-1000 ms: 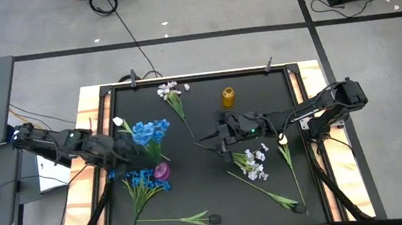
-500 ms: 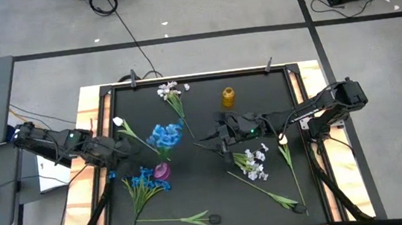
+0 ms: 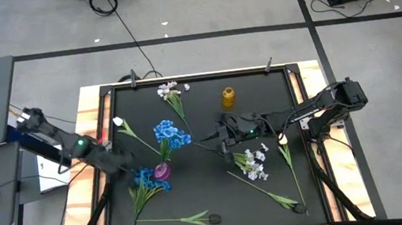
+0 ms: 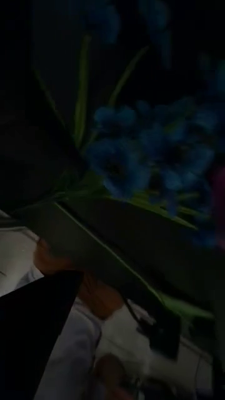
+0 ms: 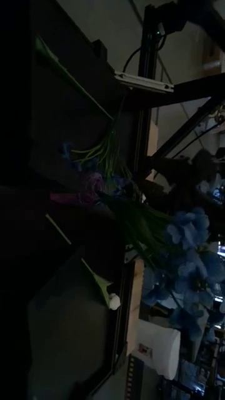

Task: Sort flowers into vase by color
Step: Put the blue flowers into the violet vase

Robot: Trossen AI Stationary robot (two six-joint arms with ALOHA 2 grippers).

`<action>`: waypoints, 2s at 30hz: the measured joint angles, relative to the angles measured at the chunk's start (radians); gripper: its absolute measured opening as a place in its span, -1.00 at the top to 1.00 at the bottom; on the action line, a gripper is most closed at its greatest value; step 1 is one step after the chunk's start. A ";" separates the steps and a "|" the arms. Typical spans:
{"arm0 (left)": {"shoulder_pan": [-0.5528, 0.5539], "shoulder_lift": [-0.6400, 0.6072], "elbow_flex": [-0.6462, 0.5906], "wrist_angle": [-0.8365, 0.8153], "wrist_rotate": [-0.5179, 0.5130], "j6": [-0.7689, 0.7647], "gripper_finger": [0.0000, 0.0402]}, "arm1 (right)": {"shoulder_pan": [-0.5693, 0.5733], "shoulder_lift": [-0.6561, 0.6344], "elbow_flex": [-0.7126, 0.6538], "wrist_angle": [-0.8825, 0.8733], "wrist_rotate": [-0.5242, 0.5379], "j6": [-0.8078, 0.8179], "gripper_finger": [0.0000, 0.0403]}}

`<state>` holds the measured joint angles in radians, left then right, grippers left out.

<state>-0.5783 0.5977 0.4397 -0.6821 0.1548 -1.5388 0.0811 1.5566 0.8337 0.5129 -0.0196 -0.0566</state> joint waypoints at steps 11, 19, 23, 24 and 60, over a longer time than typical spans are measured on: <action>-0.136 0.238 0.000 0.162 0.000 -0.243 -0.27 | -0.001 0.000 0.000 0.000 0.000 -0.010 0.24; -0.169 0.399 0.000 0.253 -0.009 -0.336 -0.21 | -0.001 0.000 0.000 0.000 0.000 -0.026 0.24; -0.172 0.455 0.000 0.279 -0.011 -0.357 -0.21 | -0.002 0.000 0.000 0.000 0.000 -0.026 0.24; -0.172 0.465 0.000 0.280 -0.011 -0.362 -0.21 | -0.003 0.000 0.000 0.000 0.000 -0.026 0.24; -0.172 0.528 0.000 0.330 -0.008 -0.376 0.66 | -0.019 0.000 0.000 0.001 0.000 -0.026 0.24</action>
<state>-0.7506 1.1255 0.4397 -0.3520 0.1471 -1.9153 0.0620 1.5566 0.8337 0.5137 -0.0196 -0.0822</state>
